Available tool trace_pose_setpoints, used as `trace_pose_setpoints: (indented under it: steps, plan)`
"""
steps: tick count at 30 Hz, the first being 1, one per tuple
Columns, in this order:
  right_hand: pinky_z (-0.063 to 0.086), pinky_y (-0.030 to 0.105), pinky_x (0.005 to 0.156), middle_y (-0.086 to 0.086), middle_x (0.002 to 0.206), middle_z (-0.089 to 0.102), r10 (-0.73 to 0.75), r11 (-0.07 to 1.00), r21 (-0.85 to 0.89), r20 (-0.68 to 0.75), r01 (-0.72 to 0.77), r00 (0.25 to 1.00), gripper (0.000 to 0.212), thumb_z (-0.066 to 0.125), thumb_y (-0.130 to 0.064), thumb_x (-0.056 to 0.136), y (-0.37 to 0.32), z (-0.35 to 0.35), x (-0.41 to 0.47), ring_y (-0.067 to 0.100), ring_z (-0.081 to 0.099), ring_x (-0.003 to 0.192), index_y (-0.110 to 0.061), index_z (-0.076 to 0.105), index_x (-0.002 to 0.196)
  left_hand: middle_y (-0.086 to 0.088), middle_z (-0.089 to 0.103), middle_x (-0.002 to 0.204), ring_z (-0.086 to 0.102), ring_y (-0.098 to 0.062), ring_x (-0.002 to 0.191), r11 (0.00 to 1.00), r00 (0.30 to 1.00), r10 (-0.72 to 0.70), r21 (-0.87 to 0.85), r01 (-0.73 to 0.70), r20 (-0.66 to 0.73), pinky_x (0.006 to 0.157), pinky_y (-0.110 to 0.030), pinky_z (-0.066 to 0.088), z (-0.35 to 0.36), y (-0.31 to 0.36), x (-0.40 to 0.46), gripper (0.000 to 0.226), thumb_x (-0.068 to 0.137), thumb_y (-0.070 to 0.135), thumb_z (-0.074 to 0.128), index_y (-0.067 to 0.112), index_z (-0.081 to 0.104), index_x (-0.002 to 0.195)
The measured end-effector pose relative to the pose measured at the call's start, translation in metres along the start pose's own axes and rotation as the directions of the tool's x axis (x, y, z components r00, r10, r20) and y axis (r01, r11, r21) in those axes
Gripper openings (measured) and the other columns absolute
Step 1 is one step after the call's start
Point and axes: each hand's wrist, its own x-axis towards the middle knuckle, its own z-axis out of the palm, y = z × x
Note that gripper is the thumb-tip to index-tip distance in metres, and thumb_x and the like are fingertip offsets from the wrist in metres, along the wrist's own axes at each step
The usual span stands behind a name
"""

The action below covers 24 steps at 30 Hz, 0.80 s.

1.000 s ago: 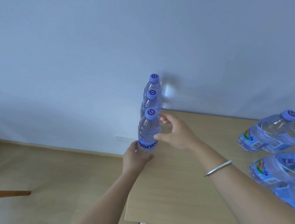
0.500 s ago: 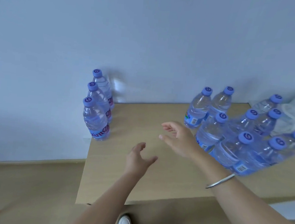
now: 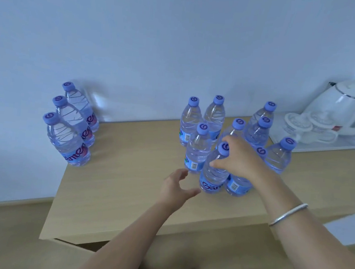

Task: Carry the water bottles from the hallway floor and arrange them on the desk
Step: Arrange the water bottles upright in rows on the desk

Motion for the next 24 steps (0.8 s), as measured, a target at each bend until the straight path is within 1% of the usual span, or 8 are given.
trace_pose_setpoints:
  steps: [3, 6, 10, 15, 17, 20, 22, 24]
  plan:
    - [0.027, 0.028, 0.051, 0.000, 0.075, 0.037, 0.005, 0.998, 0.071, -0.027, -0.003, 1.000, 0.039, 0.072, -0.020, 0.074, 0.002, 0.012, -0.001, 0.020, 0.039, 0.069, -0.011, 0.036, 0.088, 0.003, 0.057, 0.120, 0.051, -0.005, 0.109, 1.000, 1.000, 0.000, -0.004, 0.000, 0.002, 0.091, -0.017, 0.037, 0.005, 0.004, 0.001, 0.066, 0.067, 0.027, 0.083, 0.016, 0.052, 0.125]
    - [0.025, 0.027, 0.049, -0.002, 0.070, 0.035, 0.025, 0.983, 0.181, -0.031, -0.019, 0.999, 0.042, 0.073, -0.020, 0.075, 0.004, 0.017, 0.000, 0.015, 0.035, 0.059, -0.014, 0.035, 0.090, 0.005, 0.056, 0.120, 0.050, -0.003, 0.108, 1.000, 1.000, -0.007, 0.004, 0.007, 0.018, 0.089, -0.016, 0.037, 0.007, 0.005, 0.003, 0.068, 0.066, 0.028, 0.083, 0.016, 0.052, 0.126]
    - [0.024, 0.027, 0.049, -0.004, 0.069, 0.036, -0.001, 0.991, 0.133, -0.083, 0.012, 0.997, 0.042, 0.072, -0.027, 0.075, 0.007, 0.020, 0.000, 0.012, 0.036, 0.057, -0.015, 0.034, 0.089, 0.003, 0.056, 0.122, 0.051, -0.006, 0.112, 1.000, 0.999, -0.012, 0.018, 0.011, 0.032, 0.091, -0.017, 0.038, 0.007, 0.005, 0.005, 0.071, 0.066, 0.027, 0.083, 0.015, 0.050, 0.128]
    - [0.031, 0.030, 0.055, -0.002, 0.081, 0.047, 0.035, 0.997, 0.075, -0.086, -0.028, 0.996, 0.044, 0.073, -0.037, 0.072, -0.007, 0.012, 0.000, 0.022, 0.048, 0.077, -0.017, 0.038, 0.091, 0.008, 0.052, 0.126, 0.048, -0.003, 0.112, 0.998, 0.987, -0.022, 0.056, 0.013, 0.158, 0.086, -0.016, 0.038, -0.008, 0.001, -0.002, 0.084, 0.062, 0.031, 0.085, 0.019, 0.044, 0.134]
    - [0.032, 0.030, 0.056, -0.004, 0.083, 0.047, 0.030, 0.997, 0.075, -0.084, -0.024, 0.996, 0.044, 0.074, -0.041, 0.070, -0.019, 0.004, 0.000, 0.020, 0.050, 0.078, -0.019, 0.040, 0.088, 0.011, 0.051, 0.124, 0.049, -0.003, 0.111, 0.999, 0.985, -0.011, 0.038, 0.005, 0.172, 0.085, -0.018, 0.040, -0.019, 0.002, -0.003, 0.086, 0.061, 0.032, 0.086, 0.020, 0.043, 0.134]
    - [0.027, 0.028, 0.049, -0.007, 0.067, 0.041, -0.013, 0.997, 0.078, -0.110, 0.021, 0.994, 0.046, 0.076, -0.044, 0.063, -0.043, -0.014, 0.000, 0.011, 0.045, 0.060, -0.023, 0.035, 0.070, 0.014, 0.058, 0.119, 0.054, -0.002, 0.109, 1.000, 0.986, 0.025, -0.009, -0.023, 0.168, 0.085, -0.015, 0.042, -0.033, 0.002, -0.007, 0.075, 0.059, 0.028, 0.087, 0.029, 0.050, 0.124]
    - [0.026, 0.028, 0.048, -0.006, 0.061, 0.036, -0.065, 0.992, 0.103, -0.128, 0.079, 0.990, 0.051, 0.077, -0.044, 0.060, -0.062, -0.023, -0.001, 0.010, 0.040, 0.053, -0.022, 0.031, 0.063, 0.016, 0.065, 0.104, 0.060, 0.003, 0.093, 0.995, 0.988, 0.062, -0.084, -0.050, 0.142, 0.074, -0.007, 0.044, -0.042, 0.004, -0.014, 0.064, 0.056, 0.023, 0.088, 0.037, 0.053, 0.108]
    - [0.026, 0.028, 0.048, -0.008, 0.056, 0.030, -0.118, 0.978, 0.151, -0.150, 0.141, 0.982, 0.054, 0.078, -0.040, 0.059, -0.080, -0.025, 0.000, 0.011, 0.037, 0.051, -0.020, 0.028, 0.058, 0.010, 0.069, 0.094, 0.065, 0.000, 0.081, 0.979, 0.990, 0.087, -0.193, -0.066, 0.106, 0.067, -0.011, 0.049, -0.051, 0.004, -0.018, 0.060, 0.053, 0.016, 0.089, 0.031, 0.057, 0.102]
